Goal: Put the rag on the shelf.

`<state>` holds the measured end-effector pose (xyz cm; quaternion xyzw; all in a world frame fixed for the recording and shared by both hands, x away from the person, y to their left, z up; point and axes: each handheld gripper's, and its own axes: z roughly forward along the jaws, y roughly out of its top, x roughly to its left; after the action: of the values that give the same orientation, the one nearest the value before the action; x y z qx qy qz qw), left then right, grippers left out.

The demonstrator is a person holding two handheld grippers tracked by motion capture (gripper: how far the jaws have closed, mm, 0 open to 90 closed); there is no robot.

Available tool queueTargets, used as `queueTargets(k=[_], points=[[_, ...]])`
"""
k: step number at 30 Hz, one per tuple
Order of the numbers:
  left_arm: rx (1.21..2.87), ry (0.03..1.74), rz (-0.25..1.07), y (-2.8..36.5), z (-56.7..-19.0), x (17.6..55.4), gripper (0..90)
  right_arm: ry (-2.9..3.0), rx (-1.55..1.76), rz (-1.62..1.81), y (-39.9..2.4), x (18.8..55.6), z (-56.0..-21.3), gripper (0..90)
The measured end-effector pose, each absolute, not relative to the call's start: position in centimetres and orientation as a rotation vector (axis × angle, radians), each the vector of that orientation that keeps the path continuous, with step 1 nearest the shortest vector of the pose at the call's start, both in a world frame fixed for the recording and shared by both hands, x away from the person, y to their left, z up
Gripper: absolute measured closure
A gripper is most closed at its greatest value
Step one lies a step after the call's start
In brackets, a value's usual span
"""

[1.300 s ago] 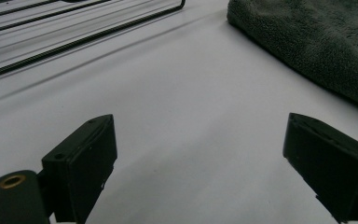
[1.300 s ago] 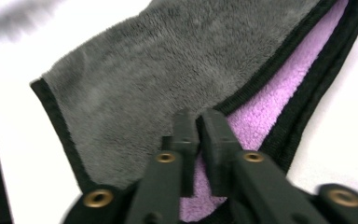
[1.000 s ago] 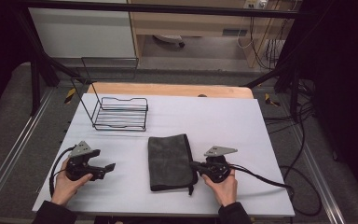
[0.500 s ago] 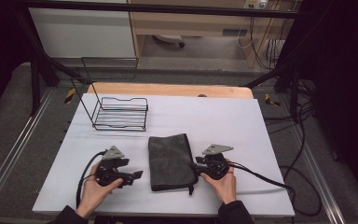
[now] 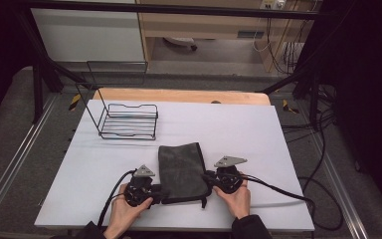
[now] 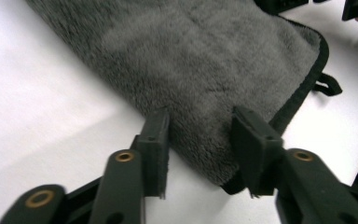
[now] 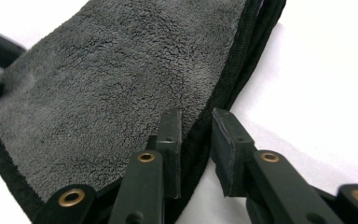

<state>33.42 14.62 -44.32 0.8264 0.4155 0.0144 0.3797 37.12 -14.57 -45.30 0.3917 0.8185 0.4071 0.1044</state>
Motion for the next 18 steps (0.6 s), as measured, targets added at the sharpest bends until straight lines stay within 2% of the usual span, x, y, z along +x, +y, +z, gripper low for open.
queueTargets(k=[4,5,7,11,13,14,18], points=[[2.111,1.082,0.030,14.3,-44.4,33.3,68.0,2.408,1.157,1.204,-14.5,37.0,-45.3,76.0],[2.113,1.080,0.033,14.3,-44.3,33.3,74.1,2.411,1.161,1.202,-14.5,37.1,-45.3,76.0],[2.119,1.074,0.035,14.2,-44.2,33.3,79.3,2.412,1.159,1.203,-14.5,37.1,-45.3,75.9],[2.108,1.066,0.007,14.5,-44.1,33.5,82.3,2.413,1.140,1.208,-14.6,37.1,-45.3,73.4],[2.116,1.054,0.000,14.8,-44.0,33.7,83.1,2.405,1.129,1.207,-14.6,37.0,-45.2,68.6],[2.112,1.054,-0.006,15.0,-43.8,33.7,83.4,2.396,1.126,1.211,-14.8,37.0,-45.0,63.3],[2.120,1.057,0.002,16.2,-43.3,33.8,83.6,2.378,1.117,1.258,-15.1,36.8,-44.6,57.4]])
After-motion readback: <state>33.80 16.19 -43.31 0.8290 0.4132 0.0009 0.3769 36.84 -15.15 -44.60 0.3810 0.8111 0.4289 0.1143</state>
